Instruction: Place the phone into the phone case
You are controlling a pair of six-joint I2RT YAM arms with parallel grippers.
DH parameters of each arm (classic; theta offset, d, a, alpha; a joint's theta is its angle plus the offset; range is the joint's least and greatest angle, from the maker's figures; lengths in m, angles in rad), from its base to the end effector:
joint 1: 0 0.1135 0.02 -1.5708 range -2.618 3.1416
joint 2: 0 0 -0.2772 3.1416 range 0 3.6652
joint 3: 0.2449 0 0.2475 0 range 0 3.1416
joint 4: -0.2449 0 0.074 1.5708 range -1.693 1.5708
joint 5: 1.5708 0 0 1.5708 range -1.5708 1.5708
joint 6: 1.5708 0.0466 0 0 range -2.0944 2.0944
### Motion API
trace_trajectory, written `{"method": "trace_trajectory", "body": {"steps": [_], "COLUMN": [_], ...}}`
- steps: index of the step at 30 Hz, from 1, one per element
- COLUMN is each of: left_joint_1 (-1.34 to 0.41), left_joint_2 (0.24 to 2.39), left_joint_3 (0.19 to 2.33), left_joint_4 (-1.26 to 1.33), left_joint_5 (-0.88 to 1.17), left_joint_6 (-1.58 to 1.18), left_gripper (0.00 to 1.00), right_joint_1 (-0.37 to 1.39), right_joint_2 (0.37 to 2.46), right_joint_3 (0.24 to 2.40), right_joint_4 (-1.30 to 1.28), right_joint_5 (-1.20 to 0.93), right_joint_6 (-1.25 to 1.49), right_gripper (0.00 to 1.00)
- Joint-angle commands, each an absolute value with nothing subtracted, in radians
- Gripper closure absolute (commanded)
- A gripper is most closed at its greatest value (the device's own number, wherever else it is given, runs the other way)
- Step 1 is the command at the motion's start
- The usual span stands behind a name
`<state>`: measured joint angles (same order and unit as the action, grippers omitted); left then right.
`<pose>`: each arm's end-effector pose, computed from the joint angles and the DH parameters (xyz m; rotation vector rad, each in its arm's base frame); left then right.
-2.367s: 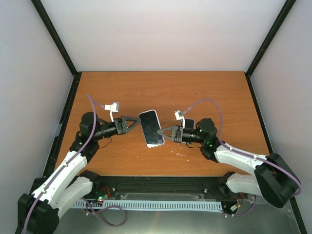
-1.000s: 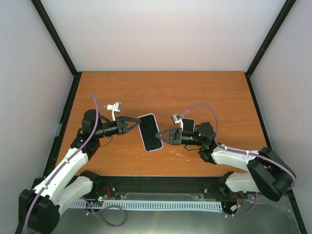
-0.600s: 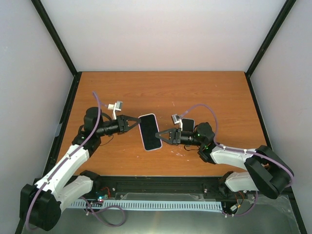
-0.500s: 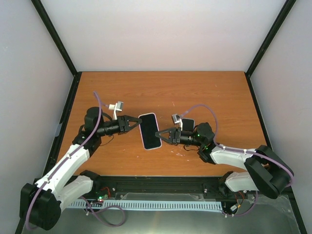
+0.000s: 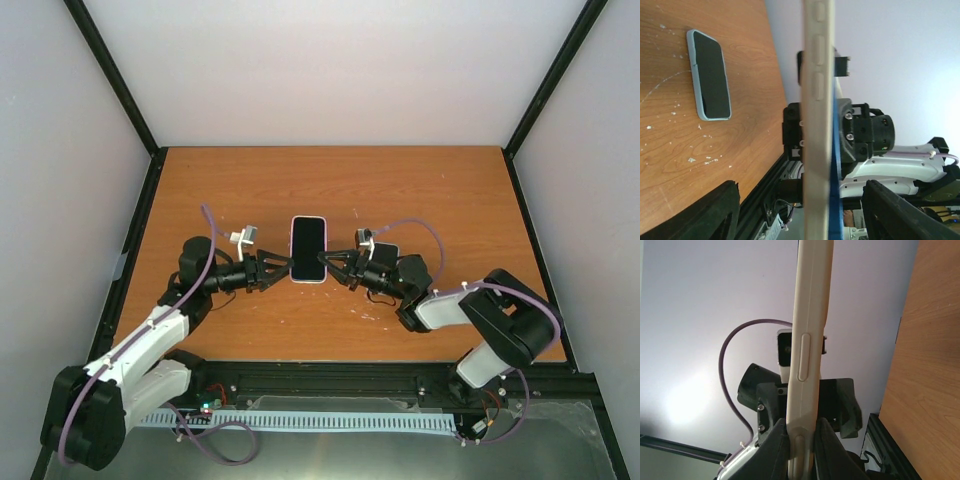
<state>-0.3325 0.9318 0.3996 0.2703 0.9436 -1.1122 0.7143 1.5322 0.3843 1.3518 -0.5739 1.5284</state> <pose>0.1672 -0.0977 0.2396 -0.0361 2.1579 -1.7888 0.1900 0.1982 0.2191 0.1092 1.8350 2.1331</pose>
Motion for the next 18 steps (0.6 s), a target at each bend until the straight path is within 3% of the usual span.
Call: {"method": "trace_trajectory", "body": {"steps": [1,3,5,10,16,18], "left_joint_1": [-0.338,-0.339,-0.339,-0.339,-0.339,-0.339], "left_joint_2": [0.946,0.963,0.975,0.990,0.988,0.985], "left_joint_3": [0.405,0.405,0.408,0.451,0.496,0.497], "left_joint_4": [0.388,0.402,0.415,0.326,0.210,0.209], "left_joint_5": [0.980,0.985,0.988,0.968,0.940,0.938], "left_joint_6": [-1.139,-1.140,-1.142,-1.094,-1.030,-1.028], "left_gripper": [0.32,0.34,0.43,0.76,0.99,1.00], "right_joint_1": [0.722,0.723,0.724,0.724,0.724,0.724], "right_joint_2": [1.574,1.591,1.605,1.617,1.607,1.601], "right_joint_3": [0.394,0.394,0.396,0.396,0.392,0.388], "right_joint_4": [1.565,1.581,1.589,1.588,1.541,1.530], "right_joint_5": [-0.544,-0.543,-0.544,-0.550,-0.564,-0.572], "right_joint_6": [1.578,1.579,1.583,1.584,1.551,1.539], "right_gripper": [0.97,0.96,0.95,0.92,0.81,0.76]}}
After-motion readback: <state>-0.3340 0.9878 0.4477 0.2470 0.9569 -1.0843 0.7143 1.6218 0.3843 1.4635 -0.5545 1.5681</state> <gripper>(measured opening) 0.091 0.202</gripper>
